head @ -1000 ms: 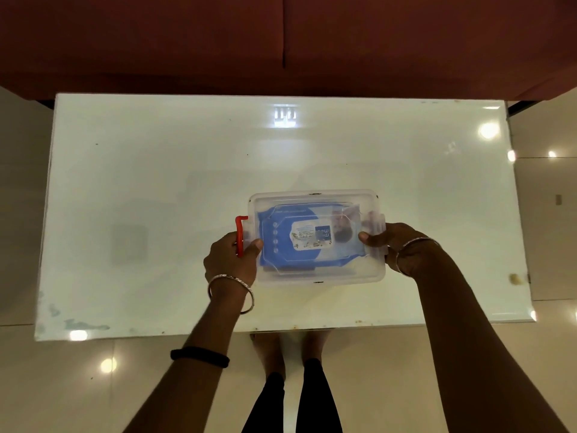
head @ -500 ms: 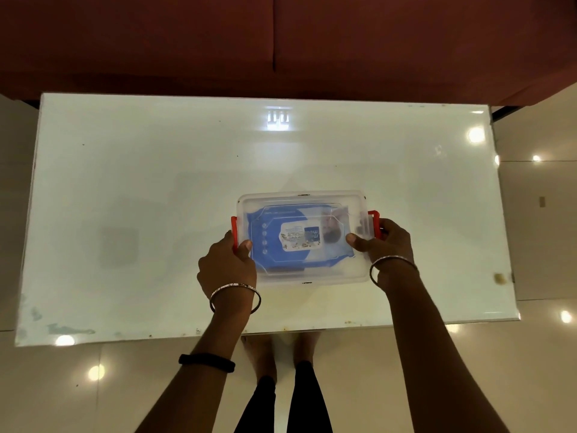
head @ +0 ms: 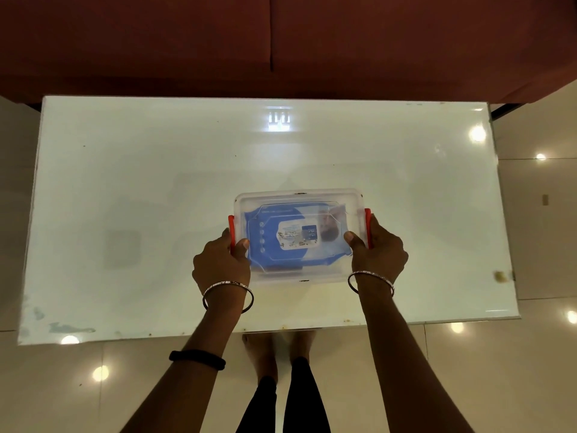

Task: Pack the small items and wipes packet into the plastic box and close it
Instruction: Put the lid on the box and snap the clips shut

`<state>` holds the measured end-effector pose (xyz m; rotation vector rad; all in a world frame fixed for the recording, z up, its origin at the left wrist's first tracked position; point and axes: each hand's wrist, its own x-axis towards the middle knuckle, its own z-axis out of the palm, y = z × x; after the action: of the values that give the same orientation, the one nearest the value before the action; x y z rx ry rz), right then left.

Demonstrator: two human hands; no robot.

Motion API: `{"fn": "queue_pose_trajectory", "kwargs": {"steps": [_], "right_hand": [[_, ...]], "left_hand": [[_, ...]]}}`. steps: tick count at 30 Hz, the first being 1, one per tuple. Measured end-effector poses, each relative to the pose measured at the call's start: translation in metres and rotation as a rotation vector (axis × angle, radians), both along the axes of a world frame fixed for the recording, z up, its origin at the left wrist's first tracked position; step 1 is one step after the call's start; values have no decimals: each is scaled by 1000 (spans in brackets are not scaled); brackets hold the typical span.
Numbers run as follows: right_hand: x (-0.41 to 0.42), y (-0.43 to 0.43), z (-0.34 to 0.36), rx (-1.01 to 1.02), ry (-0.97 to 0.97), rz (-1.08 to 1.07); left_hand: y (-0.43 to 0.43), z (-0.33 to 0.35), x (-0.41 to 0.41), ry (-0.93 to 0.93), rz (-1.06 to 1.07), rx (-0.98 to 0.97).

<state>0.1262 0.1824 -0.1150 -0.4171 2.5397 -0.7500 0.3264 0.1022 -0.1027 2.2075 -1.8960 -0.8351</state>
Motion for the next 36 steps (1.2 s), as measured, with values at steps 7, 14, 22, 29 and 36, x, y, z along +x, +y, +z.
{"fn": "queue_pose_trajectory", "kwargs": {"steps": [7, 14, 22, 29, 36], "right_hand": [[2, 12, -1, -107, -81, 30], [2, 1, -1, -181, -148, -1], [-7, -46, -4, -209, -164, 29], [-16, -60, -7, -137, -153, 64], [-17, -61, -5, -69, -135, 108]], "left_hand": [[2, -1, 4, 69, 3, -26], [-8, -7, 11, 194, 134, -61], [-54, -13, 6, 246, 189, -150], [-68, -17, 3, 221, 167, -142], [-74, -11, 1, 131, 122, -83]]}}
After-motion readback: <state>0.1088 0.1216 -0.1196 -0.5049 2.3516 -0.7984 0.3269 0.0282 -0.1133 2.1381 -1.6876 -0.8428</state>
